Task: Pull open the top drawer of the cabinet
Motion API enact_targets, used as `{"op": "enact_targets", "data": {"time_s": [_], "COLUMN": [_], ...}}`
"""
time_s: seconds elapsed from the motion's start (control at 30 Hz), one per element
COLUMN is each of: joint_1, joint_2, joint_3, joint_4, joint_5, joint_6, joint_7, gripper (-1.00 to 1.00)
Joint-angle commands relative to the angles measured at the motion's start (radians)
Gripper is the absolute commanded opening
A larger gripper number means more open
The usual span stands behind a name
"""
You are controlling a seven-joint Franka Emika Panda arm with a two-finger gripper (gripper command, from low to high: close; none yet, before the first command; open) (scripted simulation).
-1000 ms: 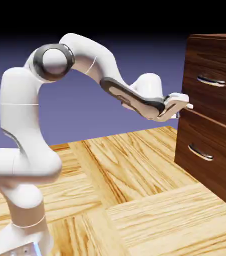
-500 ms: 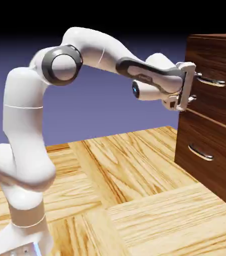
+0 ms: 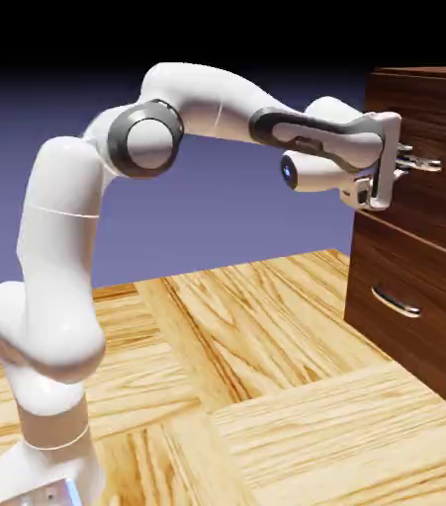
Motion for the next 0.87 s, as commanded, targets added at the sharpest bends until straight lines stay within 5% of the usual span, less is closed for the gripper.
{"op": "enact_targets", "data": {"time_s": [0.0, 0.7, 0.73, 0.83], "joint_1": [0.009, 0.007, 0.007, -0.001], "joint_2": [0.027, 0.696, 0.696, 0.769], "joint_3": [-0.002, 0.119, 0.119, 0.135], "joint_4": [-0.036, -0.783, -0.783, -0.846], "joint_5": [0.002, 0.184, 0.184, 0.218], "joint_6": [-0.011, -0.197, -0.197, -0.2], "joint_7": [-0.011, -0.368, -0.368, -0.41], "gripper": [-1.0, -1.0, 1.0, 1.0]}}
